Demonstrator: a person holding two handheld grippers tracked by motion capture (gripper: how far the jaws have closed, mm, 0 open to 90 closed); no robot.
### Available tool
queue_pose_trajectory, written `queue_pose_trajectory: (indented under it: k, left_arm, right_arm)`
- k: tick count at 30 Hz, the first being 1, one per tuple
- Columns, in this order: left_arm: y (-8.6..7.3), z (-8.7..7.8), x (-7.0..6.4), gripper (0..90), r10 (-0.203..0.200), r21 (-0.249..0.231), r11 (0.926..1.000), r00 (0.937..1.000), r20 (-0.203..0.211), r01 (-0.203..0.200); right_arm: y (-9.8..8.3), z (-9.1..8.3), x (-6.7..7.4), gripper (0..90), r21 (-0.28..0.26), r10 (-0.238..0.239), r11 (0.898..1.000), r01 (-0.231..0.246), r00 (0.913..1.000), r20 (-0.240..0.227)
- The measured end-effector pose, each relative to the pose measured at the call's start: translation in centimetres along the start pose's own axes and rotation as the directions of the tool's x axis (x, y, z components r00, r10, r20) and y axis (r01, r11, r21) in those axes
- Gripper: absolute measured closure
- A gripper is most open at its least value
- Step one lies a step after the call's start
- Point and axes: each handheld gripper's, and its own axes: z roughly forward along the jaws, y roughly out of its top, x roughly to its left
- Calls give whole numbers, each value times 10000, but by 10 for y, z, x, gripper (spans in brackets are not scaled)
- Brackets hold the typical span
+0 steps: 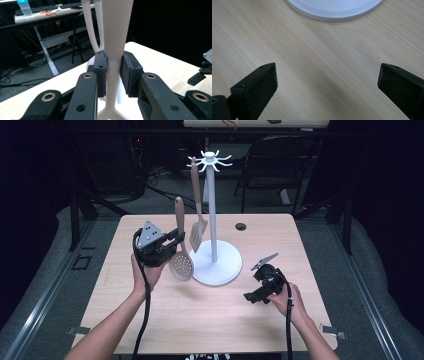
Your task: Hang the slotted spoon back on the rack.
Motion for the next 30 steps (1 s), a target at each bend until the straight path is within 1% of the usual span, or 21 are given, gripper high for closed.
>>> queue_pose_trajectory:
  k: [9, 19, 23, 30]
  left_arm:
    - [5, 5, -2, 757, 17, -10, 10000, 9999, 130, -17]
    - [12, 12, -5, 757, 77, -31, 10000, 9998, 183, -76]
    - [14, 14, -5, 756, 24, -75, 10000, 9998, 200, -22]
    - [20, 18, -7, 757, 26, -78, 10000, 9997, 225, -25]
  right_arm:
    - [0, 0, 0, 22, 37, -22, 10000, 22, 10000, 4]
    - [0, 0, -1, 23, 47, -19, 10000, 18, 10000, 16]
    - [0, -1, -1, 22, 85, -95, 9999, 95, 9999, 65]
    - [0, -1, -2, 22, 87, -96, 9999, 96, 9999, 65]
